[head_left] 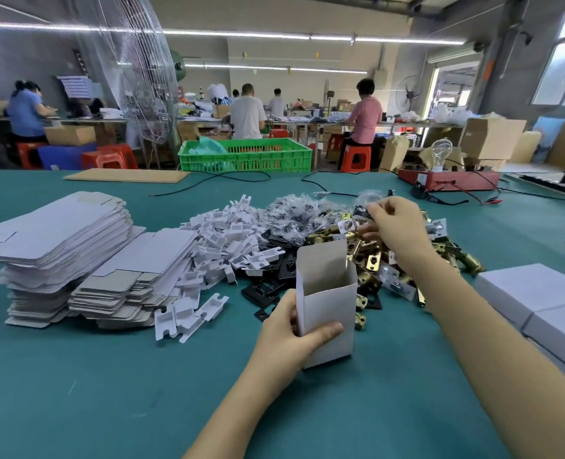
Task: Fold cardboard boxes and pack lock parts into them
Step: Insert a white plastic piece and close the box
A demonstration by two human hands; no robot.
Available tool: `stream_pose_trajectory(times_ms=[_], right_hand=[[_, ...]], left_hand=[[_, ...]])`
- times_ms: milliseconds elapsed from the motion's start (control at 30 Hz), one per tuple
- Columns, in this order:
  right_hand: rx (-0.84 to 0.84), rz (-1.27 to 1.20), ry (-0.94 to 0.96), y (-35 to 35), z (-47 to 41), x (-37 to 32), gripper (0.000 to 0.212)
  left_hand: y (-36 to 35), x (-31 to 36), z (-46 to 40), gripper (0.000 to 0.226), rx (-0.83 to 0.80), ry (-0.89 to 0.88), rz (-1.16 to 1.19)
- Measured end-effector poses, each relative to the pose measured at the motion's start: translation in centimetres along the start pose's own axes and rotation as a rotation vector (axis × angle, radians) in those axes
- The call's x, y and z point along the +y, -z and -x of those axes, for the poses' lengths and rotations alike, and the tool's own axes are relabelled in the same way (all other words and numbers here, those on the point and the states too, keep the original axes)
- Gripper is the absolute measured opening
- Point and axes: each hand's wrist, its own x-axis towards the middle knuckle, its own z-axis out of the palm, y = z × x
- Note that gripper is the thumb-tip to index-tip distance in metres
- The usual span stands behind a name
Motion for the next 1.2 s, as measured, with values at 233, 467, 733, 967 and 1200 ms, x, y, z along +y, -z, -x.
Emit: stream_pose_trajectory(times_ms=[233,467,733,967,1200], right_hand=[[-0.345,-0.360,0.038,6.6,9.4,-7.2,0.005],[-0.480,0.318,0.313,4.8,11.5,-9.2,0.006],[-0.529,0.656,0.454,1.6,11.6,-7.8,0.008],[-0.606,0.583,0.412,2.7,11.4,-8.1,0.011],[-0.508,0.611,0.520,1.4,12.1,-7.8,0.016]], left_hand=[[-0.4,0.9,0.8,0.044,-0.053,0.003,0.021],[-0.5,0.8,0.9,0.046,-0.047,-0.009,0.017],[-0.4,0.6,0.7,0.047,-0.043,-0.016,0.024],[-0.3,0.3,0.6,0.045,-0.043,-0.029,0.020],[-0.3,0.2,0.6,0.045,-0.047,-0.026,0.044]])
